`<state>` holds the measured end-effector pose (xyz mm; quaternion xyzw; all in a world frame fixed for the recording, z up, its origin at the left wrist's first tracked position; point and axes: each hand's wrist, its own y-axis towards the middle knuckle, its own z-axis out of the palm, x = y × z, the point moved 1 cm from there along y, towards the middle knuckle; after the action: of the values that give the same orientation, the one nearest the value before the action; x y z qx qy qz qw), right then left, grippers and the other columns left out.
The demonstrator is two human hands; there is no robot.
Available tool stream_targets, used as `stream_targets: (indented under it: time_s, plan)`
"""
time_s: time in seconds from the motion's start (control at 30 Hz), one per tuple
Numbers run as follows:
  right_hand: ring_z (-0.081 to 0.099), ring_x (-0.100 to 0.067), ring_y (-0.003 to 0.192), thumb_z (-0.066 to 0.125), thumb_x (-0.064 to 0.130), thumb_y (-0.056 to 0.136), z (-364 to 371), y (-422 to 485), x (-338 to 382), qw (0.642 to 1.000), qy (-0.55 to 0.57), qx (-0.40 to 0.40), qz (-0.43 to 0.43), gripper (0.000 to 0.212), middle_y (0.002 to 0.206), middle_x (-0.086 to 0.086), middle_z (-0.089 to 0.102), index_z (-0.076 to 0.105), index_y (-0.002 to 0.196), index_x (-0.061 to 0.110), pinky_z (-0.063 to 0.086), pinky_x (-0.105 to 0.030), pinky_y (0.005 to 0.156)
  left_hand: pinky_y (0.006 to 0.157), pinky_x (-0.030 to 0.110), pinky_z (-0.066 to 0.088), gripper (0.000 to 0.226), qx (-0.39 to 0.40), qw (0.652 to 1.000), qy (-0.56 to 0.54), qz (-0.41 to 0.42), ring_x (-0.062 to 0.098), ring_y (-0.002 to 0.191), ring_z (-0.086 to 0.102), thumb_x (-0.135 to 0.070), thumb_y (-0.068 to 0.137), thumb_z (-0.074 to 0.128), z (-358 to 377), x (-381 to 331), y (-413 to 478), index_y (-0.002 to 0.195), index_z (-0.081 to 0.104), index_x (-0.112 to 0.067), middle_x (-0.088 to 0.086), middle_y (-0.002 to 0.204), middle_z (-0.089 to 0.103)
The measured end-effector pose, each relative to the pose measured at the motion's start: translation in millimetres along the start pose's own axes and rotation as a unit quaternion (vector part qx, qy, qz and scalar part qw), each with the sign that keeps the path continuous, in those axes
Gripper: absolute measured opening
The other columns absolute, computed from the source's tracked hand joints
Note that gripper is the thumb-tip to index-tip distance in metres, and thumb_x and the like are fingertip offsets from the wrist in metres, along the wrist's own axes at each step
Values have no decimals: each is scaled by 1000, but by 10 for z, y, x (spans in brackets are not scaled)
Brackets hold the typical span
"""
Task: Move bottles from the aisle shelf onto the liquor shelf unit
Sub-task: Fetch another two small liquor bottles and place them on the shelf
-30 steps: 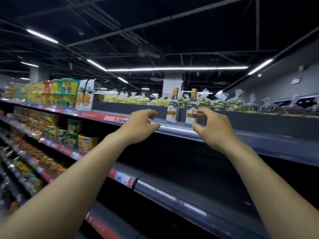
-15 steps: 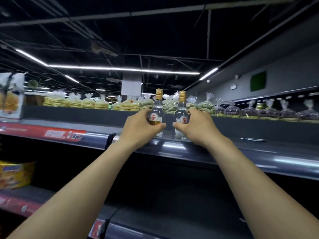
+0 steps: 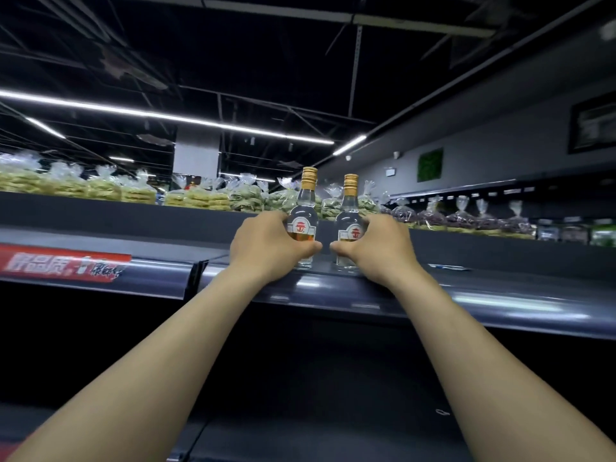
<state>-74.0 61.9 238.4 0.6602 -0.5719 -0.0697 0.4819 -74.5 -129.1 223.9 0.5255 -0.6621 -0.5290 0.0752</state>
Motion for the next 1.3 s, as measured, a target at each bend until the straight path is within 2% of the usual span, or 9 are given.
stream_targets:
  time_s: [0.17,0.33,0.43,0.53,0.6,0.67,0.8,1.1,1.3]
  plan:
    - [68,-23,75,91,46,69,-254,-87,-76,996,11,-86,13,40,72,-1,71,69,71,14,55,-37,62,51,19,42,41,2,996,-78,44,-5,56,56,-54,67,88,13,-215,-8,63,50,-40,-18,59,60]
    - [68,-10,66,92,47,68,-815,-249,-293,986,21,-164,2,35,67,9,71,73,76,19,57,-32,61,71,33,61,29,17,984,-157,87,1,67,69,-50,70,88,80,-758,-53,84,72,-30,-11,75,75]
    - [64,-1,63,92,48,67,-1233,-457,-554,983,-5,-186,-2,33,65,13,69,74,78,23,46,-16,53,78,31,60,57,35,977,-181,109,7,81,72,-56,67,87,250,-1257,-233,108,73,-19,-8,90,77]
    - [55,4,60,92,48,65,-1728,-748,-904,977,-41,-210,10,34,59,21,58,66,73,27,37,-3,54,56,10,50,35,49,964,-233,122,-6,64,67,-55,64,90,485,-1803,-530,80,71,-30,-15,69,72]
    - [61,-2,65,92,47,65,-2106,-966,-1202,975,-58,-214,30,32,61,21,59,69,77,28,41,-7,60,53,7,45,33,62,954,-260,132,-10,61,64,-53,63,90,663,-2204,-770,73,69,-31,-16,65,70]
    - [67,-9,73,92,48,66,-2508,-1213,-1541,971,-78,-217,56,34,68,16,66,76,84,24,47,-25,66,53,8,46,33,83,945,-287,130,-10,61,64,-53,65,90,872,-2613,-1022,75,70,-30,-17,66,71]
    - [70,-9,74,92,47,66,-3360,-1842,-2283,960,-124,-232,100,35,76,11,75,76,85,23,55,-31,68,54,9,45,34,122,930,-329,111,-10,63,64,-55,63,89,1380,-3474,-1647,79,72,-29,-19,68,71]
    - [64,-3,60,93,48,63,-4945,-3644,-3608,902,-224,-266,255,36,66,13,70,68,77,26,46,-17,52,50,6,43,29,279,858,-426,73,-15,58,61,-48,56,88,2465,-5244,-3569,71,67,-34,-22,59,66]
    - [65,5,61,93,42,61,-5663,-4742,-4250,847,-229,-325,352,29,63,18,70,70,73,28,52,-18,56,59,23,55,30,392,801,-446,83,-1,65,70,-46,55,89,3001,-6191,-4801,70,67,-31,-12,68,75]
